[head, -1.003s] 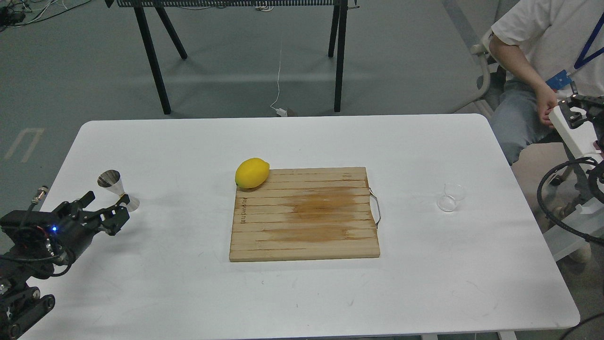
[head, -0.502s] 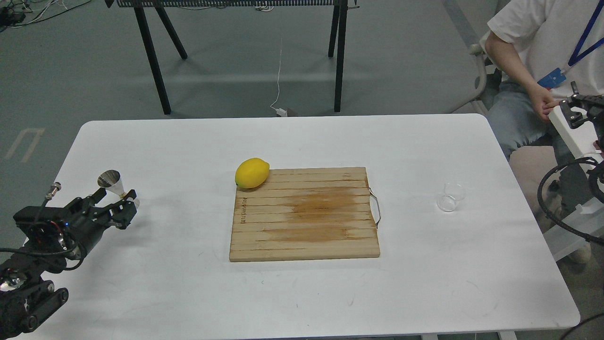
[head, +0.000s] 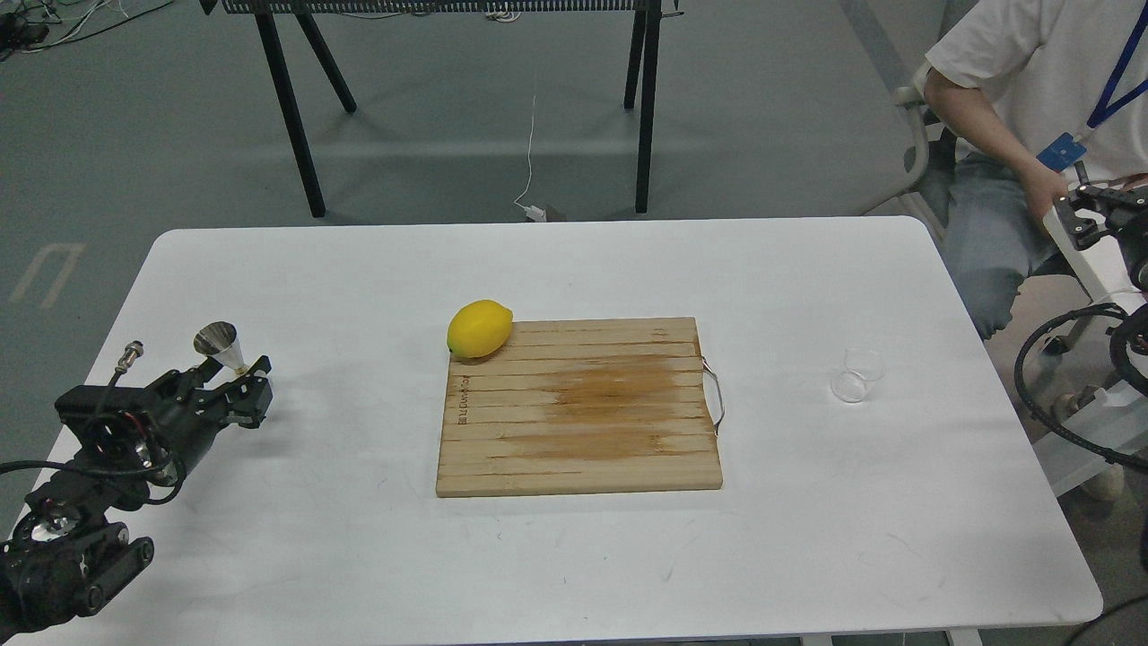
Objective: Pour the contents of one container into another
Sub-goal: 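Grasp the metal jigger with the left gripper, then lift the jigger and carry it over the wooden board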
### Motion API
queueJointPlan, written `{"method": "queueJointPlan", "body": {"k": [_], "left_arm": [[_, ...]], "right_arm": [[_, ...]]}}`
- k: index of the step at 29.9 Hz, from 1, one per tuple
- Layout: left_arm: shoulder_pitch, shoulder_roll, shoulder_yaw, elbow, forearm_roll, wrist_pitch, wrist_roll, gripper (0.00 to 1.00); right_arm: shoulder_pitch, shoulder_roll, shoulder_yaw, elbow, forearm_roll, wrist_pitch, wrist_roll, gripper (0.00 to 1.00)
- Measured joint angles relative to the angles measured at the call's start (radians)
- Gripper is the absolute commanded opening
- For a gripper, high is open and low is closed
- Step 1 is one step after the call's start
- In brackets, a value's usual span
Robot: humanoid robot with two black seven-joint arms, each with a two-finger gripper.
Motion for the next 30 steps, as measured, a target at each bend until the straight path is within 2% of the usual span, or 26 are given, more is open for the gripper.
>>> {"method": "queueJointPlan", "body": {"k": [11, 13, 16, 17, 21, 30], "left_arm": [[-0.033, -0.020, 0.001, 0.014, 0.007, 0.000, 0.003, 0.29], [-0.033, -0.020, 0.001, 0.019, 0.010, 0.000, 0.003, 0.23], [-0.031, -0.021, 0.008, 0.026, 0.011, 0.000, -0.001, 0.07], [-0.030, -0.021, 0.021, 0.027, 0.011, 0.000, -0.003, 0.05], [-0.038, -0.021, 0.093, 0.028, 0.009, 0.000, -0.005, 0.04], [-0.091, -0.002, 0.135, 0.008, 0.028, -0.001, -0.005, 0.04]], "right_arm": [[-0.001, -0.010, 0.001, 0.000, 0.000, 0.000, 0.009, 1.00], [-0.001, -0.011, 0.001, 0.000, 0.000, 0.000, 0.009, 1.00], [0.000, -0.015, 0.001, 0.000, 0.000, 0.000, 0.009, 1.00], [0.000, -0.017, 0.002, 0.000, 0.000, 0.000, 0.009, 1.00], [0.000, -0.025, 0.002, 0.000, 0.000, 0.000, 0.009, 1.00], [0.000, -0.052, 0.002, 0.000, 0.000, 0.000, 0.009, 1.00]]}}
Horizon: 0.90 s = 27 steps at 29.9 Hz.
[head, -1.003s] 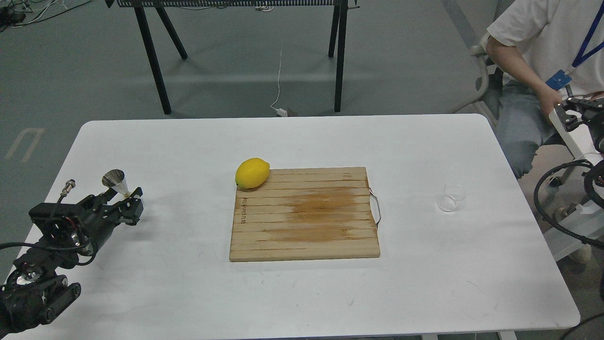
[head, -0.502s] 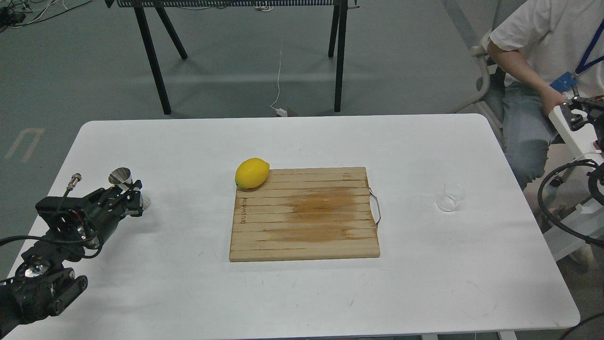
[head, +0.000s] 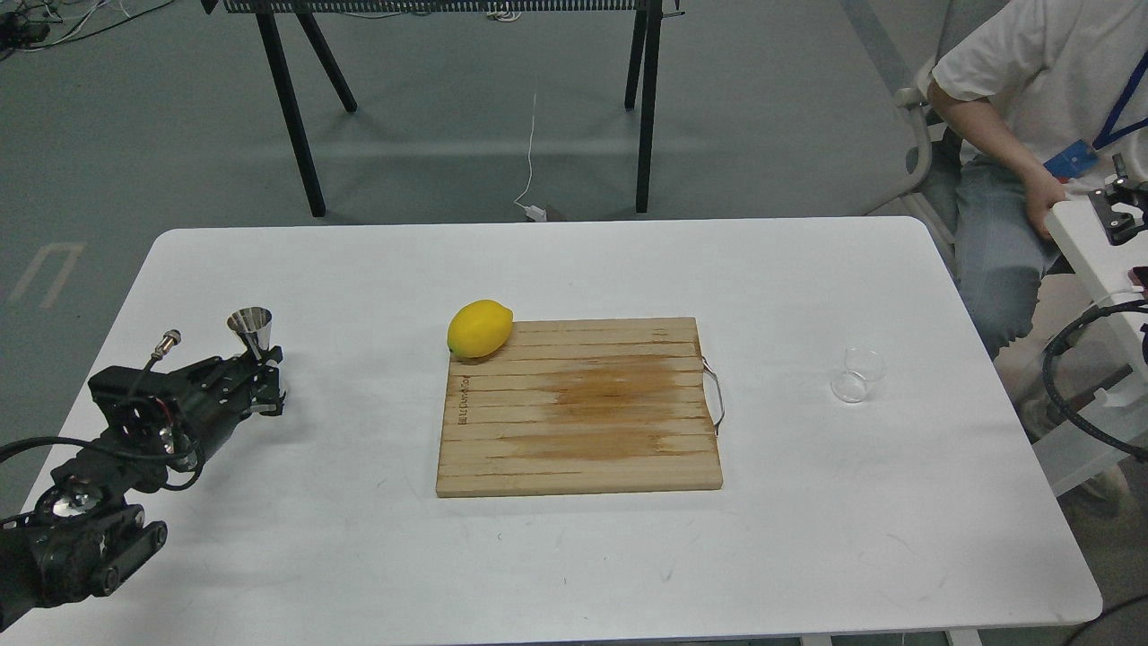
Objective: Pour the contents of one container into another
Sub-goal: 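Lift the jigger and carry it over the wooden board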
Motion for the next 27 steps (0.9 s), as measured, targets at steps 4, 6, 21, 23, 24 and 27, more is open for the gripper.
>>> {"method": "queueJointPlan", "body": {"k": [4, 6, 21, 23, 24, 27], "left_arm": [[-0.061, 0.063, 0.031, -0.091, 0.086, 0.000, -0.001, 0.04], [-0.099, 0.113, 0.036, -0.176, 0.108, 0.000, -0.001, 0.04], [-0.337, 0.033, 0.068, -0.662, 0.407, -0.008, -0.023, 0.03], [-0.340, -0.042, 0.084, -0.646, 0.412, -0.010, -0.045, 0.03], [-0.340, -0.073, 0.093, -0.635, 0.413, -0.010, -0.051, 0.03], [-0.338, -0.158, 0.123, -0.571, 0.413, -0.011, -0.057, 0.03]], "right_arm": [[0.000, -0.014, 0.000, 0.000, 0.000, 0.000, 0.000, 1.00], [-0.004, -0.020, 0.000, 0.000, 0.000, 0.000, 0.000, 1.00], [-0.031, -0.047, 0.003, -0.001, 0.000, 0.000, 0.000, 1.00], [-0.035, -0.050, 0.004, -0.002, 0.000, 0.000, 0.000, 1.00], [-0.036, -0.050, 0.004, -0.002, 0.000, 0.000, 0.000, 1.00], [-0.037, -0.050, 0.005, -0.002, 0.000, 0.000, 0.000, 1.00]]}}
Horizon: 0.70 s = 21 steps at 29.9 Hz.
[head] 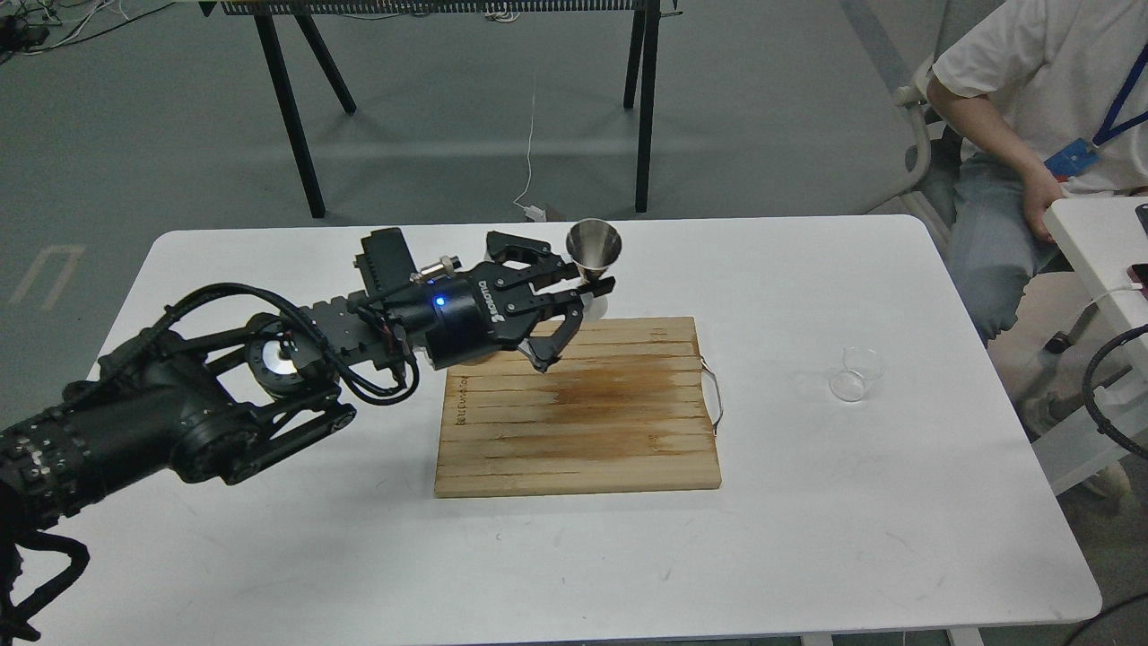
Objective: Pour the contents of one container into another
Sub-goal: 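Lift the jigger and carry it over the wooden board, then lower the jigger upright onto the board beside the lemon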
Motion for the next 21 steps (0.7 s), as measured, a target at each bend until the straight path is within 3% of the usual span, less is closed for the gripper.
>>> {"method": "queueJointPlan", "body": {"k": [9, 21], "left_arm": [[0.016, -0.172, 0.075, 0.281, 0.000, 0.005, -0.002, 0.03], [0.074, -0.247, 0.140, 0.436, 0.000, 0.011, 0.001, 0.04]], "right_arm": [[-0.002, 0.000, 0.000, 0.000, 0.000, 0.000, 0.001, 1.00], [-0.005, 0.003, 0.001, 0.001, 0.000, 0.000, 0.001, 1.00]]}}
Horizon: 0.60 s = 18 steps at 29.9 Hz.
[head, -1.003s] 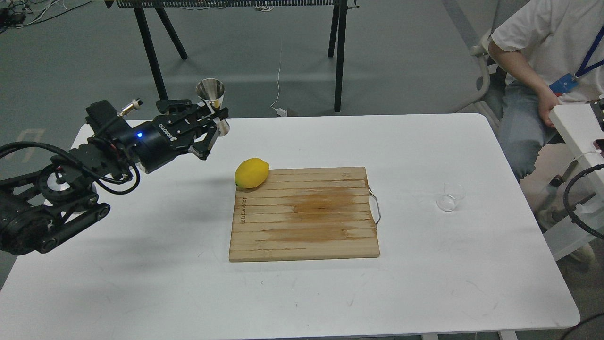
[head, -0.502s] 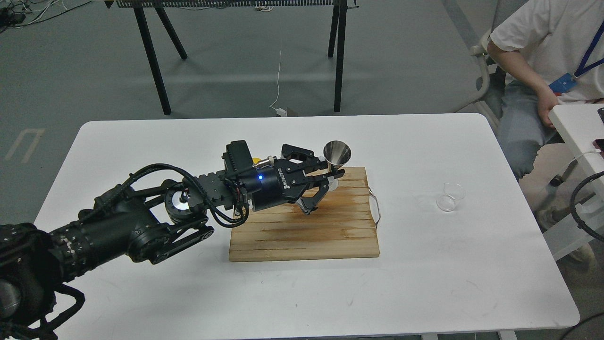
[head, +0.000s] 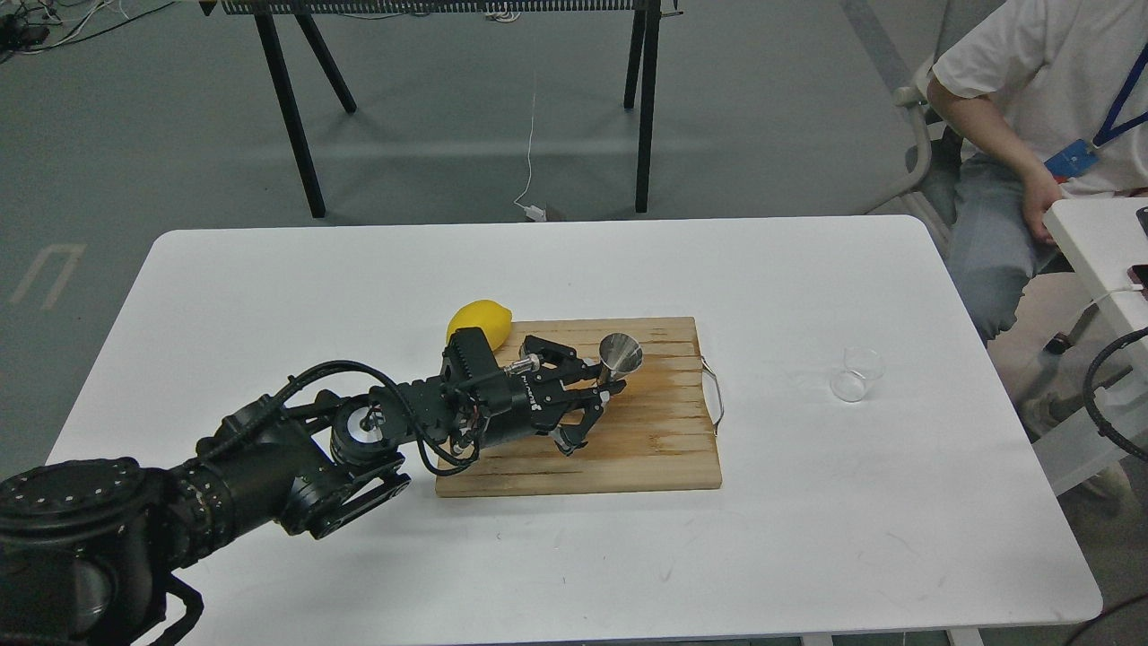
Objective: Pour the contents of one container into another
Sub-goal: 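Lower the jigger upright onto the board beside the lemon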
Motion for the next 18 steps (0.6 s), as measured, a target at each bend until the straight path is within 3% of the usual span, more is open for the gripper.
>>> {"method": "queueJointPlan", "body": {"k": [6, 18], "left_arm": [[0.002, -0.044, 0.003, 0.082, 0.000, 0.000, -0.001, 0.04], [0.002, -0.062, -0.004, 0.118, 0.000, 0.000, 0.002, 0.12]], "right_arm": [[-0.001, 0.004, 0.000, 0.000, 0.000, 0.000, 0.000, 1.00], [-0.001, 0.003, -0.001, -0.001, 0.000, 0.000, 0.000, 1.00]]}}
